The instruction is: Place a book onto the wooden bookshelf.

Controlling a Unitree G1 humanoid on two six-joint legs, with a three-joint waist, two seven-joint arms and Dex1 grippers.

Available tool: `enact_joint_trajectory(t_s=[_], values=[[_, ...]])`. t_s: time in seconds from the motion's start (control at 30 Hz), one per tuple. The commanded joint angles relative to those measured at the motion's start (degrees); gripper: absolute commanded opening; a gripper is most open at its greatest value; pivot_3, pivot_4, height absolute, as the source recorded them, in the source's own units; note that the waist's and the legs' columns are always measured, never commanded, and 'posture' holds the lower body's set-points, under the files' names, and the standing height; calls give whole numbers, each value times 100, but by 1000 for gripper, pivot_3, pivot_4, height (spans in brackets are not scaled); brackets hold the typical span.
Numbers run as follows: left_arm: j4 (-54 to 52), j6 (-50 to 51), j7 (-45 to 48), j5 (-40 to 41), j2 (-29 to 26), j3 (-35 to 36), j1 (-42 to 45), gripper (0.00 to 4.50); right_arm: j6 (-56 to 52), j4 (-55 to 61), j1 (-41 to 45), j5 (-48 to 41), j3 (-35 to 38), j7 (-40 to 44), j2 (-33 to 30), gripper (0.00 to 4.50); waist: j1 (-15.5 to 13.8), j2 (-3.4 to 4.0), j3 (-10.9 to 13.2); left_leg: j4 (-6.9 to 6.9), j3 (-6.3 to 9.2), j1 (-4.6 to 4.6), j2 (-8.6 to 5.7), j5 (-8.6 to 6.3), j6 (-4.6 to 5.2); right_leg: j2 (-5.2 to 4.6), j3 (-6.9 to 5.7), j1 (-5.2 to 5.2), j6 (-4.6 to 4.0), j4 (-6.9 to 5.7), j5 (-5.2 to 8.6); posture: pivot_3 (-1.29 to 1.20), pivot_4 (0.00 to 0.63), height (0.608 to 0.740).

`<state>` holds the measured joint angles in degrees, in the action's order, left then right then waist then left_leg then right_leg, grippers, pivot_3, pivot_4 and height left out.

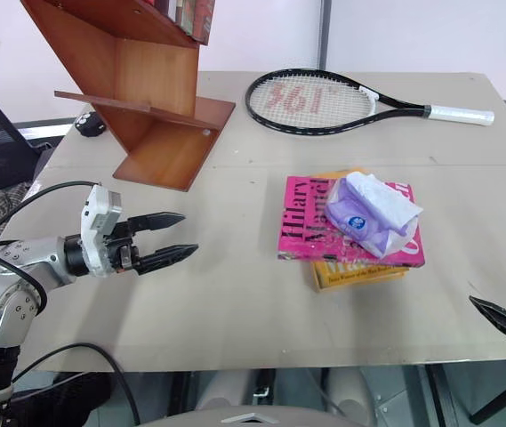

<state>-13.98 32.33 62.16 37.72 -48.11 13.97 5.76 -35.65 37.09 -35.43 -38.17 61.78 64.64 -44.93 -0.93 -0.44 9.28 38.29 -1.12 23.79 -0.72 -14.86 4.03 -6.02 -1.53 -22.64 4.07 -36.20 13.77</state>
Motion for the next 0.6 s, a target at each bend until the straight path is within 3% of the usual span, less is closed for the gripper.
enact_joint_trajectory(t_s=[0.03,0.17,0.37,0.6], values=[[-70,-38,-55,14,17,-46,280,4480,50,146,157,-215,87,-259,23,4500,0,0,0,0,0,0,0,0,0,0,0,0,0,1,0,0,150,740],[-326,139,-249,216,292,-272,771,4480,-57,692,556,-613,-62,-974,166,4500,-32,-1,0,6,2,1,0,0,1,-1,-2,4,0,3,-1,0,150,740],[-537,326,-303,356,357,-375,1040,4480,-366,1140,1202,-803,-568,-1993,-157,4500,10,-1,0,5,-1,-2,-2,14,-22,5,1,7,1,1,-2,0,150,740],[-793,236,-107,536,405,-462,1168,4480,-994,1374,2226,-1040,-1838,-3082,-859,4500,-5,-6,3,5,-2,-1,-3,16,-23,22,-6,7,19,-3,-11,0,150,740]])
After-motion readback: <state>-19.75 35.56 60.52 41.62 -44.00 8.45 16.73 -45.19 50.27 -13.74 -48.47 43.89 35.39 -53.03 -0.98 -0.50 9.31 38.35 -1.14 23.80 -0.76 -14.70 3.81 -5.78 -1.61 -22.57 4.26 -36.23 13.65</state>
